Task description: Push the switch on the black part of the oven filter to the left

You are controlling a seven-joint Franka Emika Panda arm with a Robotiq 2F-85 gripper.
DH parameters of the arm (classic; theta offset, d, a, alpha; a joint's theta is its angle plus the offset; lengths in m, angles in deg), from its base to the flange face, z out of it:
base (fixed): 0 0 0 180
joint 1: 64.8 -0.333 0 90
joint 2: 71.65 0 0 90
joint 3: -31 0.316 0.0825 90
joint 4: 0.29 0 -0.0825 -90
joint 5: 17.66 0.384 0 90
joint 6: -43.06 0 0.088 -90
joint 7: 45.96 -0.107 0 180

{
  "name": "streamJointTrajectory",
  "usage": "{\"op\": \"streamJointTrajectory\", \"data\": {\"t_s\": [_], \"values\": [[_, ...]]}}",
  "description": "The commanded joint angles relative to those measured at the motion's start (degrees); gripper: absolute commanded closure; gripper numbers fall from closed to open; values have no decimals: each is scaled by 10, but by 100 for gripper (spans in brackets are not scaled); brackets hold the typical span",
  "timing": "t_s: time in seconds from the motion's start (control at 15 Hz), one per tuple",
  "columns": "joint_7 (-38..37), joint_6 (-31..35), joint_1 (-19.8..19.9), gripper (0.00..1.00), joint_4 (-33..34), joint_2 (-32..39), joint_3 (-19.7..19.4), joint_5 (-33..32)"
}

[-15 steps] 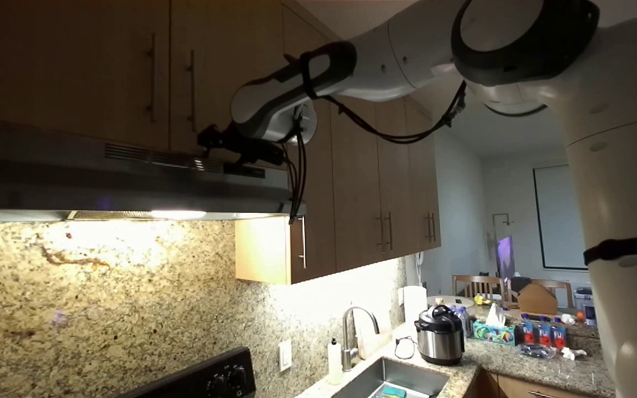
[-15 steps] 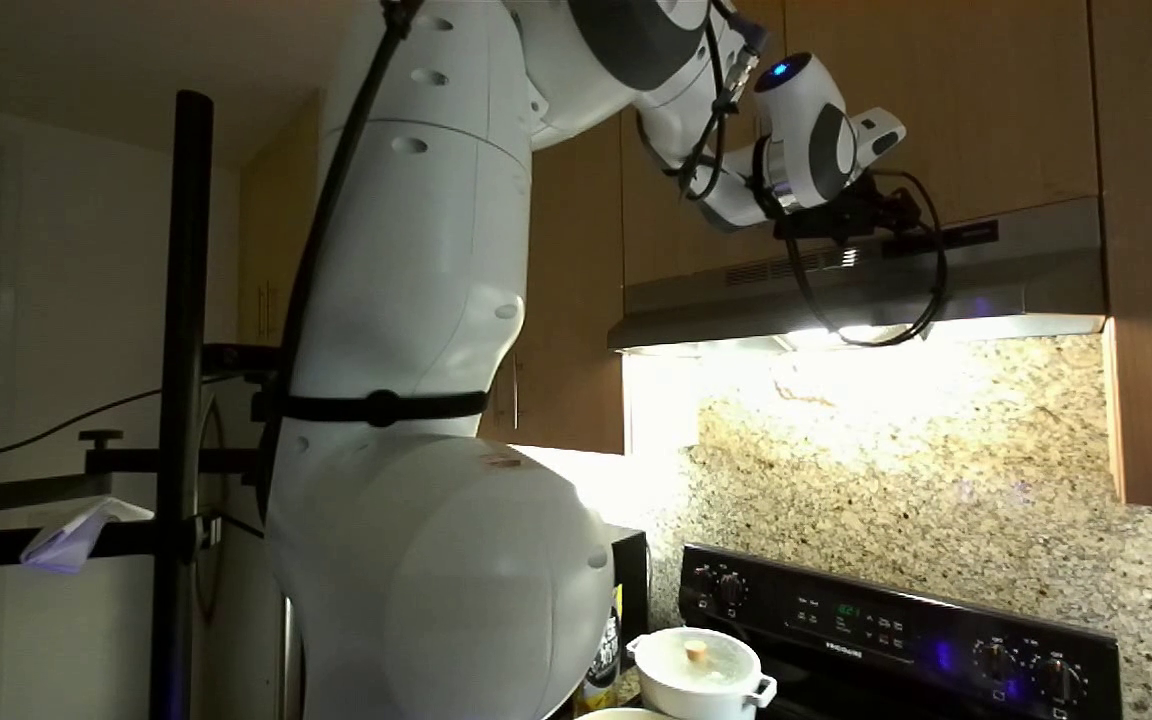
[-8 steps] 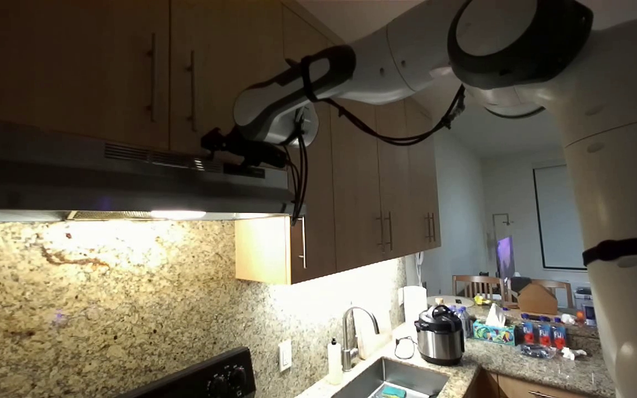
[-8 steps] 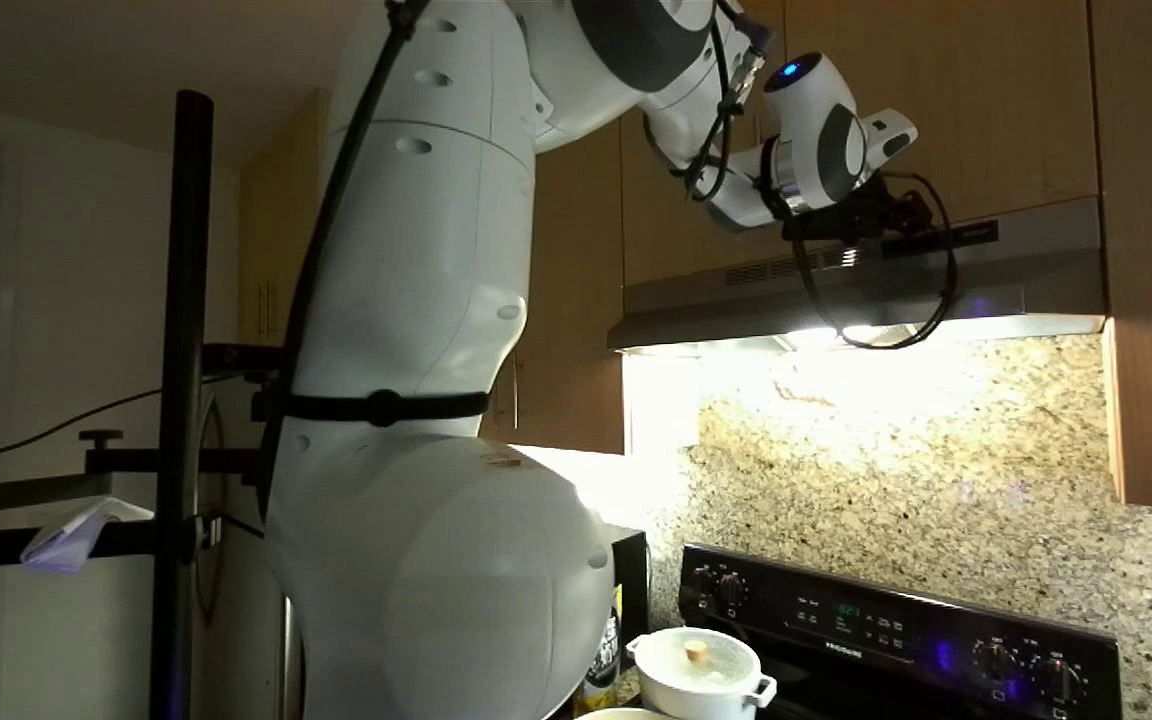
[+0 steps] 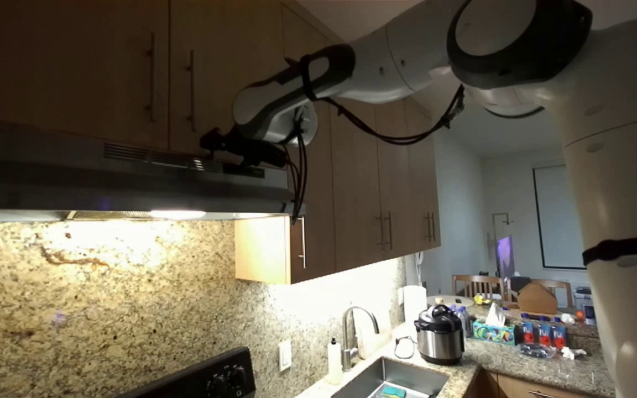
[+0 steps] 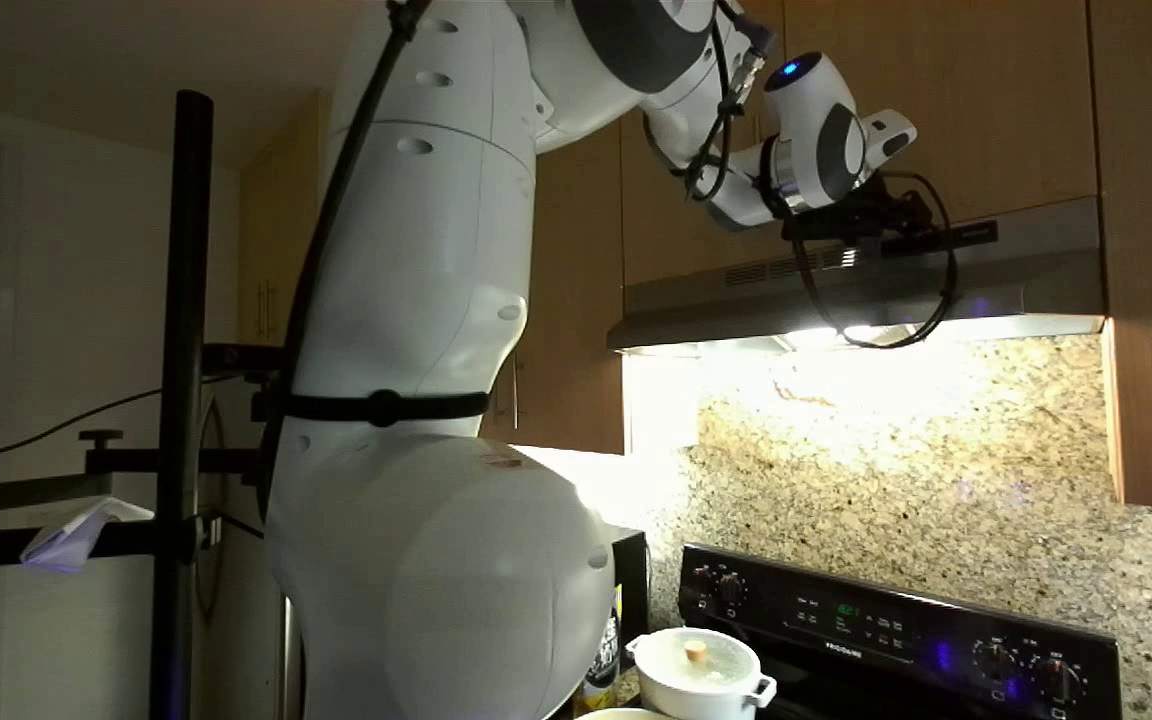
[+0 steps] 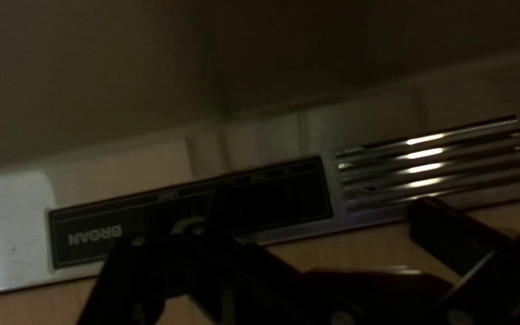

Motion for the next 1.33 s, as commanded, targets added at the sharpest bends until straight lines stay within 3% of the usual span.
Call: {"op": "streamJointTrajectory", "data": {"t_s": [0.0,0.93,1.27], "values": [[48,-22,-12,0,20,14,8,35],[120,-39,-14,0,15,10,29,86],[69,-28,-24,0,-15,-19,9,19]]}}
